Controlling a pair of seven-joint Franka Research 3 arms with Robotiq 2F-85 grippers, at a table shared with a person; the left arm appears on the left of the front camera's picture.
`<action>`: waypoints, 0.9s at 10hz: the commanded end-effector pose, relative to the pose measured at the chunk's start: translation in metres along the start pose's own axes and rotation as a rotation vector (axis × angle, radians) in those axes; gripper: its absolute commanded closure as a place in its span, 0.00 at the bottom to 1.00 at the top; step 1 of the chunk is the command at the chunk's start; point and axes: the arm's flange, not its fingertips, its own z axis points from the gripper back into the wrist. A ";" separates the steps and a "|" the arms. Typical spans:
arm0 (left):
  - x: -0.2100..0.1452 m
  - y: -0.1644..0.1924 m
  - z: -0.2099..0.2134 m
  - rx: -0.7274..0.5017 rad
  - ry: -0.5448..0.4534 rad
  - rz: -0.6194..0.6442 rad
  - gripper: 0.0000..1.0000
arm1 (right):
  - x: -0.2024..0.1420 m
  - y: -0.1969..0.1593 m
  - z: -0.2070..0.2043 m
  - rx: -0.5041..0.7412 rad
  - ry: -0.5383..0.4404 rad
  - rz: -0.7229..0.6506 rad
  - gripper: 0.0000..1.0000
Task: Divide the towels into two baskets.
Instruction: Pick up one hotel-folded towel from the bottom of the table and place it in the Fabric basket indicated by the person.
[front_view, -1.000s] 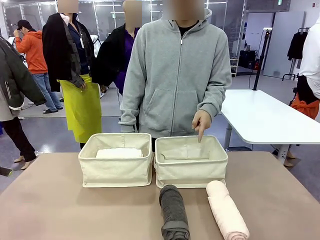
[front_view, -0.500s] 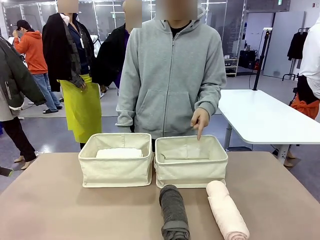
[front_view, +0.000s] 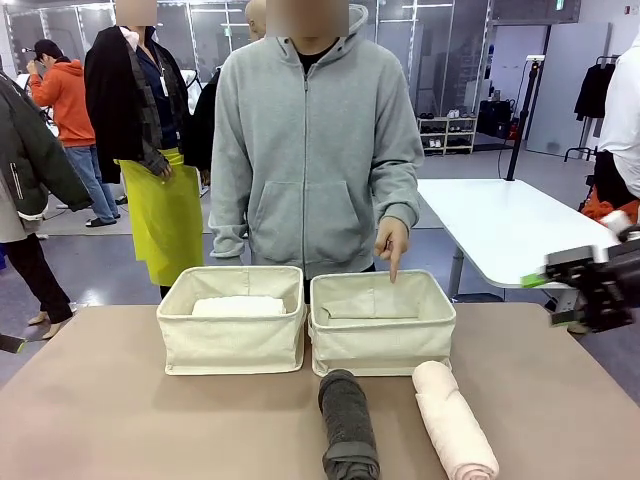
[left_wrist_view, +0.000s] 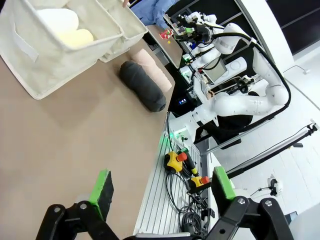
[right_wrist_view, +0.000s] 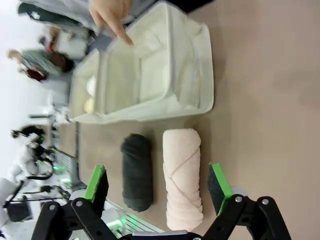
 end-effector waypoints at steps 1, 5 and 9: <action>-0.003 -0.007 0.000 0.001 0.001 0.003 0.00 | -0.071 0.004 -0.057 -0.173 0.081 0.037 0.00; -0.003 -0.007 0.000 0.001 0.001 0.003 0.00 | -0.107 0.006 -0.113 -0.316 0.153 0.160 0.00; -0.003 -0.007 0.000 0.001 0.001 0.003 0.00 | -0.130 0.011 -0.123 -0.349 0.240 0.226 0.00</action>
